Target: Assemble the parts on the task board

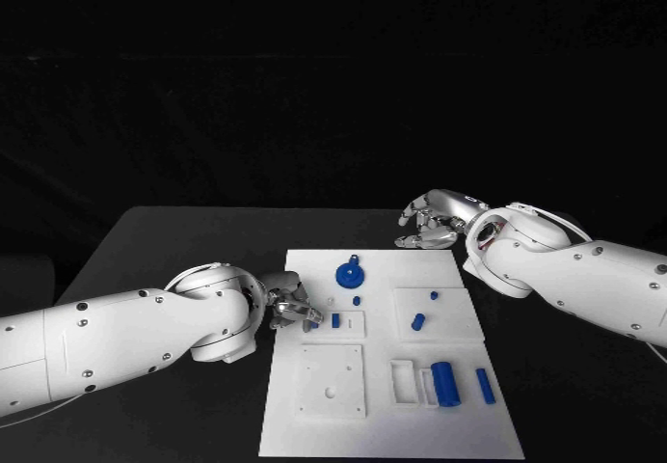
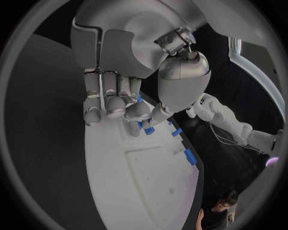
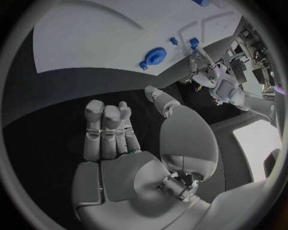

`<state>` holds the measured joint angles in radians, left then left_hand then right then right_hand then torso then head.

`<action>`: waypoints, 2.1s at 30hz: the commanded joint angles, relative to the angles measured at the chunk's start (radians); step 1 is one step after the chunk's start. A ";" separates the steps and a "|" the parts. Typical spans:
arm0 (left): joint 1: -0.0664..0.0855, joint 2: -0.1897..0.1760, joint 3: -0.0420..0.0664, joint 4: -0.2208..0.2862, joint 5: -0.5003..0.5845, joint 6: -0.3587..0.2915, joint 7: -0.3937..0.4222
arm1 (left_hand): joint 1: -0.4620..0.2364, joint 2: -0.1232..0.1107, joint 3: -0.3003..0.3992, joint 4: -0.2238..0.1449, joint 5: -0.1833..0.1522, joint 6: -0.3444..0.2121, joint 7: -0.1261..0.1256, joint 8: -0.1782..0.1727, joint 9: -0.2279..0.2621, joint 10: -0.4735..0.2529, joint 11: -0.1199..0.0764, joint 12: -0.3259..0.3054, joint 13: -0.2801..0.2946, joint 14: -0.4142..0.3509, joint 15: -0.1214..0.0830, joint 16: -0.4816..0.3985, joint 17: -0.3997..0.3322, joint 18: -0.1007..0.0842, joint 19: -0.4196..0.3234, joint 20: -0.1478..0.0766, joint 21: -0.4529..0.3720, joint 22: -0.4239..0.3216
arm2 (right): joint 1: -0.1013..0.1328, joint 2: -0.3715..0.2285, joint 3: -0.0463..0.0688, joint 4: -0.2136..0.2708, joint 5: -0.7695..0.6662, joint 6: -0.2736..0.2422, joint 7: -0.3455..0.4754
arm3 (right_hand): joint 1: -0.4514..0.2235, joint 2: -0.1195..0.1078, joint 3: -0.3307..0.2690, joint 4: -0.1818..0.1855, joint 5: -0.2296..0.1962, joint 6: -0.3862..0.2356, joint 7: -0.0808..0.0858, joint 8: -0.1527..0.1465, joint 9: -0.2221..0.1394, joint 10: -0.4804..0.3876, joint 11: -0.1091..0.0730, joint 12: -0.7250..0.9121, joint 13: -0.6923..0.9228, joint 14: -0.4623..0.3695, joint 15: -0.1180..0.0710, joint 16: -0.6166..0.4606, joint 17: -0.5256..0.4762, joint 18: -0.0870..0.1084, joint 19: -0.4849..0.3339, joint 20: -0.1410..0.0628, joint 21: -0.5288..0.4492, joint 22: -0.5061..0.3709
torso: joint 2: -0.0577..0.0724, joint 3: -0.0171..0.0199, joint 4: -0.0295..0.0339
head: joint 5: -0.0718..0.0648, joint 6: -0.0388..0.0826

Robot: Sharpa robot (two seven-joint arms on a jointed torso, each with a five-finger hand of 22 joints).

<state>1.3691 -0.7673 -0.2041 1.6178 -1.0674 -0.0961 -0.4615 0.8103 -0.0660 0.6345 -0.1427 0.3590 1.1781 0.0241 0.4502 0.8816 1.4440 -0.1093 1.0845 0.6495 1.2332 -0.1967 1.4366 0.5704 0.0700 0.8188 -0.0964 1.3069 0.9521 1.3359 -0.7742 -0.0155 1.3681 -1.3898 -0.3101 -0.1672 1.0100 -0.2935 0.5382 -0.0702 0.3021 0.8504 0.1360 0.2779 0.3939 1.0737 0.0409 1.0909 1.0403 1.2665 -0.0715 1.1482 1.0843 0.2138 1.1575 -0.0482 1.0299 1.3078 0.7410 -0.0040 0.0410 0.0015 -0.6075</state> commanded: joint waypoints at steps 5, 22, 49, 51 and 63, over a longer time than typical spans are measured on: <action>-0.002 0.000 -0.001 -0.014 0.007 0.015 -0.010 | -0.009 -0.013 -0.006 0.019 -0.127 0.088 -0.066 0.002 -0.001 -0.046 -0.037 0.003 -0.007 -0.004 -0.006 -0.005 -0.003 0.009 0.006 -0.162 -0.008 0.006 | 0.000 -0.001 0.000 0.001 -0.003 0.011 0.008 | 0.006 0.001 0.002 0.006 0.005 -0.012 0.016 0.007 0.002 -0.006 -0.003 0.004 -0.002 0.001 -0.001 -0.006 -0.001 0.048 0.001 -0.004 -0.007 0.013 | 0.000 -0.0013 0.0003 | -0.001 0.000; -0.001 -0.003 0.000 -0.028 0.015 -0.035 -0.006 | -0.021 -0.228 0.022 0.198 -0.310 0.018 -0.040 -0.039 0.001 -0.059 -0.015 -0.052 -0.051 -0.033 -0.019 -0.052 -0.039 0.008 -0.001 -0.159 -0.033 0.010 | 0.000 -0.001 0.000 0.000 -0.003 0.010 0.009 | 0.005 0.001 0.002 0.008 0.005 -0.012 0.016 0.006 0.002 -0.006 -0.003 0.005 -0.002 0.001 -0.001 -0.006 -0.002 0.048 0.001 -0.004 -0.007 0.013 | 0.000 -0.0011 0.0006 | -0.002 0.001; -0.001 -0.006 0.036 -0.036 0.139 -0.298 0.374 | 0.336 -0.167 0.040 -0.014 -0.218 -0.258 0.104 -0.177 -0.103 -0.339 0.137 -0.451 -0.236 -0.292 0.180 -0.363 -0.191 -0.064 -0.241 -0.022 -0.228 -0.033 | 0.000 -0.007 0.000 -0.018 0.013 0.002 0.025 | 0.005 0.002 0.003 0.010 0.007 -0.012 0.016 0.006 0.002 -0.006 -0.003 0.005 -0.003 0.001 -0.001 -0.006 -0.002 0.048 0.001 -0.004 -0.008 0.013 | -0.001 -0.0017 0.0010 | -0.013 0.017; -0.001 0.004 0.036 -0.040 0.103 -0.301 0.413 | 0.392 -0.158 0.046 -0.074 -0.214 -0.263 0.111 -0.183 -0.121 -0.355 0.157 -0.514 -0.265 -0.289 0.191 -0.374 -0.196 -0.060 -0.246 -0.009 -0.230 -0.028 | 0.000 -0.007 0.000 -0.023 0.014 0.000 0.027 | 0.005 0.002 0.003 0.010 0.007 -0.012 0.016 0.006 0.002 -0.006 -0.003 0.005 -0.004 0.001 -0.001 -0.006 -0.002 0.048 0.001 -0.004 -0.008 0.013 | -0.001 -0.0016 0.0010 | -0.013 0.019; -0.001 0.082 0.035 -0.083 -0.252 -0.268 0.456 | 0.406 -0.172 0.040 -0.100 -0.251 -0.268 0.112 -0.222 -0.190 -0.360 0.217 -0.789 -0.376 -0.268 0.201 -0.386 -0.197 -0.048 -0.229 0.002 -0.237 -0.017 | 0.000 -0.002 0.000 -0.039 0.033 -0.018 0.049 | 0.016 0.003 0.013 0.011 0.013 -0.016 0.018 0.005 0.002 -0.023 -0.001 -0.012 -0.021 -0.018 0.001 -0.030 -0.019 0.048 -0.022 0.004 -0.028 0.010 | 0.001 -0.0002 0.0002 | -0.013 0.025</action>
<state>1.3675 -0.6912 -0.1699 1.5374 -1.1668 -0.3605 -0.0482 1.2193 -0.2333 0.6740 -0.2447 0.1129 0.9144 0.1408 0.2321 0.6929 1.0789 0.1090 0.3006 0.2758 0.9609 0.0043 1.0569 0.3729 0.0076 0.5824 -0.0548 1.0757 0.9340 1.3358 -0.7775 -0.0155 1.3307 -1.3660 -0.3192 -0.1392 1.0140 -0.2896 0.5480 -0.0605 0.3100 0.8463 0.1371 0.2778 0.3942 1.0542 0.0393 1.0802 1.0200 1.2537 -0.0697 1.1200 1.0663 0.2138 1.1389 -0.0446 1.0066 1.3076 0.7404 -0.0051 0.0414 -0.0116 -0.5827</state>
